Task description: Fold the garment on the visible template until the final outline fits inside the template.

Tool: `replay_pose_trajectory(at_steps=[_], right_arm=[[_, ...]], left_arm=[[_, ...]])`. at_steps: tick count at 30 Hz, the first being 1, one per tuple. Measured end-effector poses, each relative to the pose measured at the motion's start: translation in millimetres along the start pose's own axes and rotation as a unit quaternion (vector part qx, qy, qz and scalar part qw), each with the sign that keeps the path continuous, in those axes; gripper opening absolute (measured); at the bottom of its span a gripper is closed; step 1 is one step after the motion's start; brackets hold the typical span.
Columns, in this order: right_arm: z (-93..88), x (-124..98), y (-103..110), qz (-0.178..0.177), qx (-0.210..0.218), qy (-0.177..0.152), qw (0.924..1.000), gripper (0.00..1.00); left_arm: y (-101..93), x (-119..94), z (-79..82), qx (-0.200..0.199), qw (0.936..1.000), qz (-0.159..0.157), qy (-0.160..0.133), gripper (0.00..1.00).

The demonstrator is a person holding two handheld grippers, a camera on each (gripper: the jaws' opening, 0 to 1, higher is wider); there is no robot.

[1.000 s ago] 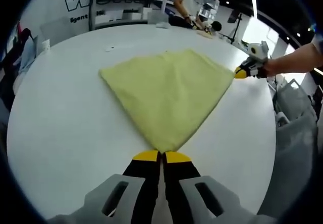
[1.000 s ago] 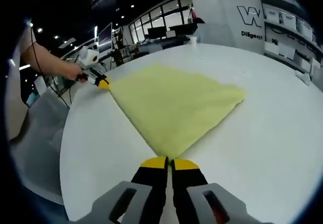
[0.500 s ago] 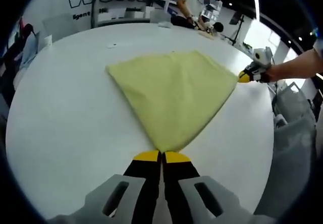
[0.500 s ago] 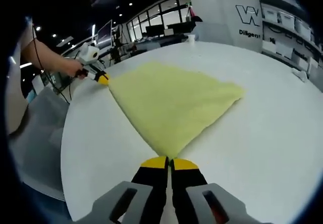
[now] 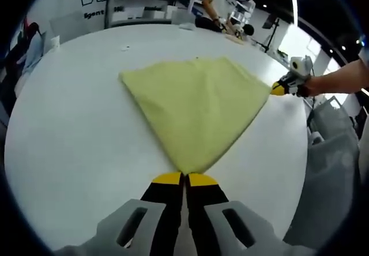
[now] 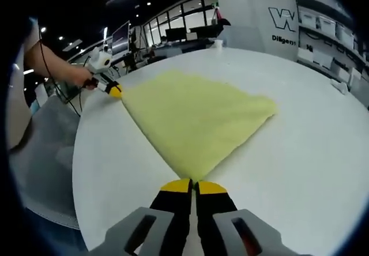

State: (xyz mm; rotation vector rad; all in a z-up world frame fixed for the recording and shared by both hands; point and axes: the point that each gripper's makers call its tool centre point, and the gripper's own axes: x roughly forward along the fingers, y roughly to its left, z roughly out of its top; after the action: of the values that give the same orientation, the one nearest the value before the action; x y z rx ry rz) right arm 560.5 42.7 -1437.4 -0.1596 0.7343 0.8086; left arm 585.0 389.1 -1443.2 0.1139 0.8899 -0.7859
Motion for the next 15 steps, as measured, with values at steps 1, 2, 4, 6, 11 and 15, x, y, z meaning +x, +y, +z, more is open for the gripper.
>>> replay_pose_trajectory(at_steps=[1, 2, 4, 6, 11, 15], right_arm=[[-0.8, 0, 1, 0.001, 0.001, 0.001, 1.0000, 0.00], [-1.3, 0, 2, 0.003, 0.001, 0.001, 1.0000, 0.00], [-3.2, 0, 2, 0.001, 0.004, 0.004, 1.0000, 0.00], [-6.0, 0, 1, -0.001, 0.014, 0.009, 0.9999, 0.00], [-7.0, -4, 4, -0.005, 0.031, 0.013, 0.9994, 0.01], [-3.8, -10, 3, -0.016, 0.040, 0.007, 0.9990, 0.08]], left_arm=[[-0.8, -1, -0.9, 0.001, 1.0000, 0.001, 0.000, 0.01], [-1.0, -1, -2.0, 0.001, 1.0000, 0.002, 0.000, 0.01], [-3.6, -2, -4.8, 0.002, 1.0000, 0.002, 0.000, 0.02], [-5.7, -3, -5.8, 0.006, 1.0000, 0.004, -0.001, 0.02], [-4.2, -7, -2.3, -0.003, 0.9999, 0.011, -0.009, 0.14], [-1.5, -13, -3.0, -0.007, 0.9996, 0.024, -0.011, 0.29]])
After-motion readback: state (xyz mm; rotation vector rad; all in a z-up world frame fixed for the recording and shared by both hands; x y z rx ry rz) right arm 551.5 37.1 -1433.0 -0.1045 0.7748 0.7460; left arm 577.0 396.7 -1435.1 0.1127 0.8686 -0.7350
